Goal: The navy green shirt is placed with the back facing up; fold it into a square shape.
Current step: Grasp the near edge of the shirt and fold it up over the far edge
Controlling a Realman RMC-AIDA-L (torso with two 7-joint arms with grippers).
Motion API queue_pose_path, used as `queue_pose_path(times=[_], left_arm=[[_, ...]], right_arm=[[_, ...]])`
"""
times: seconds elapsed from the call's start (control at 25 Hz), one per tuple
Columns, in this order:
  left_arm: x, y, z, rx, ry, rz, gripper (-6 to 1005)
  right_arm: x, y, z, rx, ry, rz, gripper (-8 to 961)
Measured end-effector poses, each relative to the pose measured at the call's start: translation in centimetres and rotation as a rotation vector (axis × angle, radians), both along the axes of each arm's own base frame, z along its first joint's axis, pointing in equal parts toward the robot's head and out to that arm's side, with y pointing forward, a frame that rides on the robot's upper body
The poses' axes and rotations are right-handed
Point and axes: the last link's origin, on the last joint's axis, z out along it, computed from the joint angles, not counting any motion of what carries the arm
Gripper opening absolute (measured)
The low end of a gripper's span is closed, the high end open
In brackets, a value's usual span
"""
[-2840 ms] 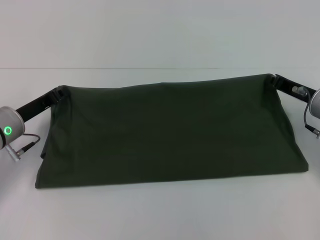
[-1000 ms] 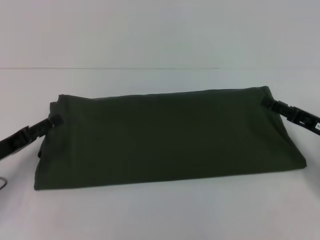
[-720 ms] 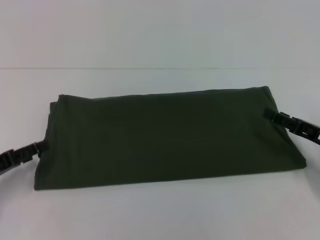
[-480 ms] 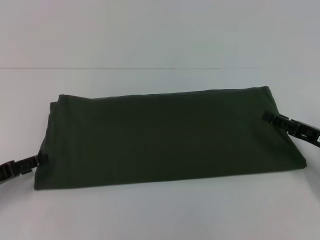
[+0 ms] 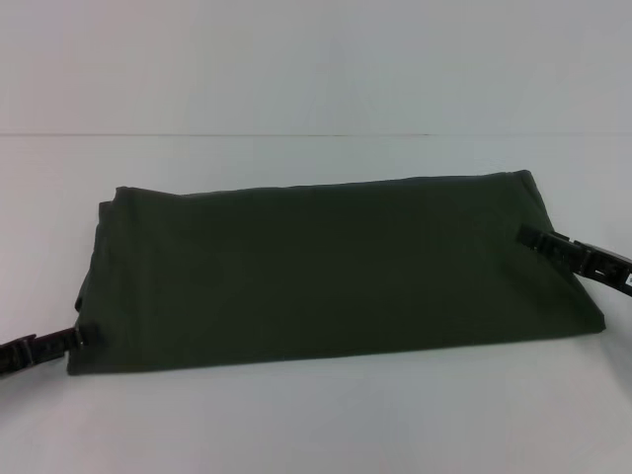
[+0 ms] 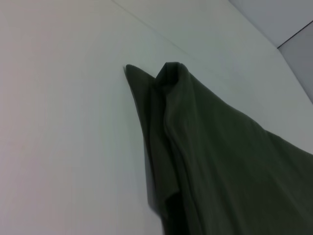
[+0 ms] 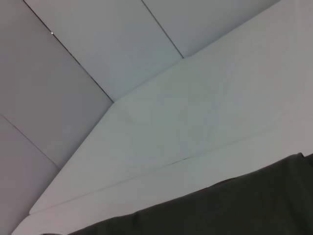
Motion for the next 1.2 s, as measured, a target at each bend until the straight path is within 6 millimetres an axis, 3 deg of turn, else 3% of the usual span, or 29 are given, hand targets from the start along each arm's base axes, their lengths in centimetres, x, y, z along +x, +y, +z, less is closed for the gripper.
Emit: queue_pose_path(times=[0.56,1.0,1.2], left_arm=[[0.9,0.2,-1.3,-0.065,0.008,-0.042,904],[0.8,0.4,-1.4,-0.077,0.049,-0.042,632],[0.8,0.5,-1.4,-0.08,0.054,-0.046,524]], right_arm=[[0.1,-0.2,-0.2,-0.008,-0.004,-0.001,768],[0.4,-0.4,-0.3,-0.031,-0.025,-0.006,768],[0.7,0.2,1.2,-0.064,-0.03,-0.045,768]])
